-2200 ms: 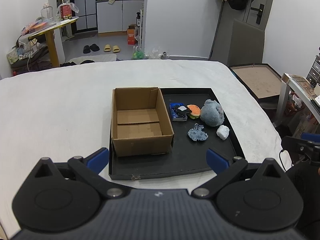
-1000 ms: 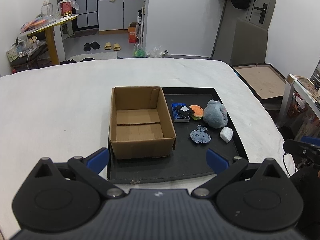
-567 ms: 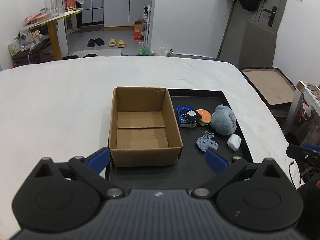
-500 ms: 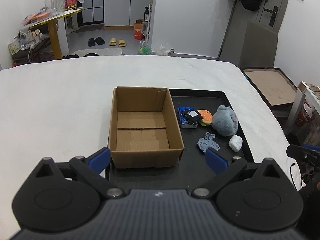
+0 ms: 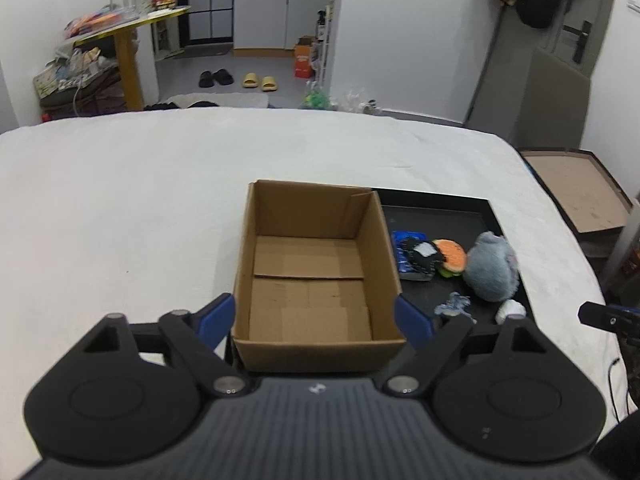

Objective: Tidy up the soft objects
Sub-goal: 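Move the right tool to the grey plush mouse and close on it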

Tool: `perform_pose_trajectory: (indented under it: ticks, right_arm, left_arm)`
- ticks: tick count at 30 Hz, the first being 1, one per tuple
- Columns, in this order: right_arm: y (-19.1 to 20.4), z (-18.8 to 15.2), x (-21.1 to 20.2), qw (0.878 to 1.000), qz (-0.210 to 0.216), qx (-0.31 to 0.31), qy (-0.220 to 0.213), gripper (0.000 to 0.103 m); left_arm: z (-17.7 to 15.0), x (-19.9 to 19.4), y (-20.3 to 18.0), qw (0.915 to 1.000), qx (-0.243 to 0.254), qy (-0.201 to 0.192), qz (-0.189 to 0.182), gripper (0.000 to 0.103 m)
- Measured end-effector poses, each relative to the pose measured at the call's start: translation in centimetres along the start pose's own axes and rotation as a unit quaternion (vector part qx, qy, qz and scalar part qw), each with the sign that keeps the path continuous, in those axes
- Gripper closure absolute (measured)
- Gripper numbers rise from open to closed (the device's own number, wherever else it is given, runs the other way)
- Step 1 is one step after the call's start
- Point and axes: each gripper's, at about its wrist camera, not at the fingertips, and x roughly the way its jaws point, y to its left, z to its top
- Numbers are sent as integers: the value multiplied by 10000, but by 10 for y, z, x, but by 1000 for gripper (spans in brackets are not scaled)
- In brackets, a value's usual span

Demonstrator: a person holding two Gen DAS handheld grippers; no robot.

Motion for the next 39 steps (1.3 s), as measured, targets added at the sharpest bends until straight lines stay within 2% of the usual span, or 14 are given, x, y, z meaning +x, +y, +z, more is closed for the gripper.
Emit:
perform_pose_trajectory:
  ticks: [6, 19, 24, 28, 32, 37, 39]
  right_arm:
    - [-8, 15, 32, 9999, 19, 34, 158, 15]
    - [-26, 50, 104, 9969, -299, 223, 687, 14]
    - [-25, 55, 131, 9946, -399, 306, 903, 13]
    - [-22, 57, 152, 9930, -501, 187, 1052, 13]
    - [-18, 54, 172, 9896, -864, -237, 1122, 13]
    - [-17, 47, 188, 9857, -999, -477, 1268, 17]
    - [-16, 44, 191, 9847, -1020, -573, 1290, 28]
  left_arm:
    - [6, 28, 15, 9994, -206, 180, 207, 41]
    - [12, 74, 32, 9963, -442, 496, 541, 56]
    - [14, 85, 41, 9951, -523, 615, 569, 69]
    - [14, 93, 47, 9940, -645, 714, 513, 77]
    - [13, 96, 52, 9931, -767, 724, 521, 86]
    - [10, 98, 52, 9934, -737, 672, 570, 92]
    - [7, 100, 52, 9938, -714, 632, 569, 94]
